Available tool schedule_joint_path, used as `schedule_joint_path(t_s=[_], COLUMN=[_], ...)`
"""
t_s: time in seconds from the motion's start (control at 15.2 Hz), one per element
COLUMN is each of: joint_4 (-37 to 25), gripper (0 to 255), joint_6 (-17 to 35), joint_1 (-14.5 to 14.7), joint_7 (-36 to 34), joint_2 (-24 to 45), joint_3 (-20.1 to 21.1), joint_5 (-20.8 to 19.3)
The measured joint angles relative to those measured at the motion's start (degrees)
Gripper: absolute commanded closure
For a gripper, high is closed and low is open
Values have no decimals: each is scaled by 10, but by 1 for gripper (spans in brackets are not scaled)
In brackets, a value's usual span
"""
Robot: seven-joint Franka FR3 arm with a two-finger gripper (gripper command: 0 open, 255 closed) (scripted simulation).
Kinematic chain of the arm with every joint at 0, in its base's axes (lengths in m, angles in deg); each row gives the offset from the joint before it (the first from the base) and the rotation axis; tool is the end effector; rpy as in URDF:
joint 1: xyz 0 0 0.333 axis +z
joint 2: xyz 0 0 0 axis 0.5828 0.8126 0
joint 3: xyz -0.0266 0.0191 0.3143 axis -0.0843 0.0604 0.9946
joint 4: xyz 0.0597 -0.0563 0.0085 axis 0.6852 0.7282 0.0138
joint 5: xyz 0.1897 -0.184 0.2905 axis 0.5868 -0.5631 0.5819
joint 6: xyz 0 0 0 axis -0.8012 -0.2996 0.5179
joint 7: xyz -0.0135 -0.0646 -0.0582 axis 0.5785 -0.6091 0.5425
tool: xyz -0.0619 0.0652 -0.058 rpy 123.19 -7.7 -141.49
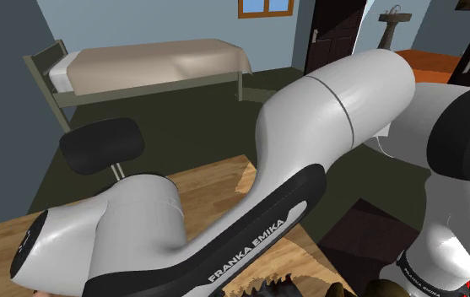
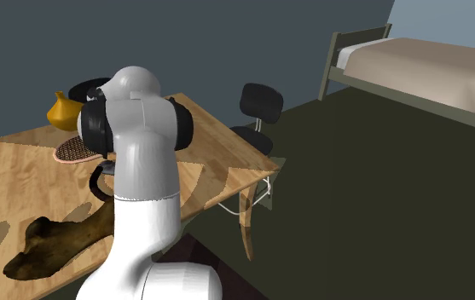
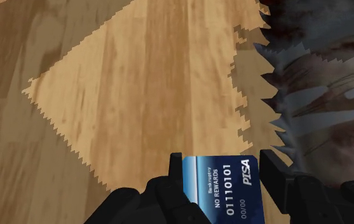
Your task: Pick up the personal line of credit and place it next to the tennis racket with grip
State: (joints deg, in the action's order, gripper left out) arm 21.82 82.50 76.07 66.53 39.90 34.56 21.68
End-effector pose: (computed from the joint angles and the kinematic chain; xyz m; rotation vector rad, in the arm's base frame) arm 0.3244 0.5469 0.3441 2.1522 1.6554 -0.6499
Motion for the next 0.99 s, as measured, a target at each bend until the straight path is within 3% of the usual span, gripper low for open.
schedule_joint_path(t_s=[0.07, 0.46, 0.73, 0.99], joint_4=[0, 0, -111, -140], gripper=[0, 0, 0, 0], joint_6=[0, 0, -71, -91], joint_1=[0, 0, 28, 36], joint_7=[0, 0, 6, 8], joint_2=[0, 0, 38, 48], joint_3=[0, 0, -4, -5], joint_5=[0, 0, -9, -10])
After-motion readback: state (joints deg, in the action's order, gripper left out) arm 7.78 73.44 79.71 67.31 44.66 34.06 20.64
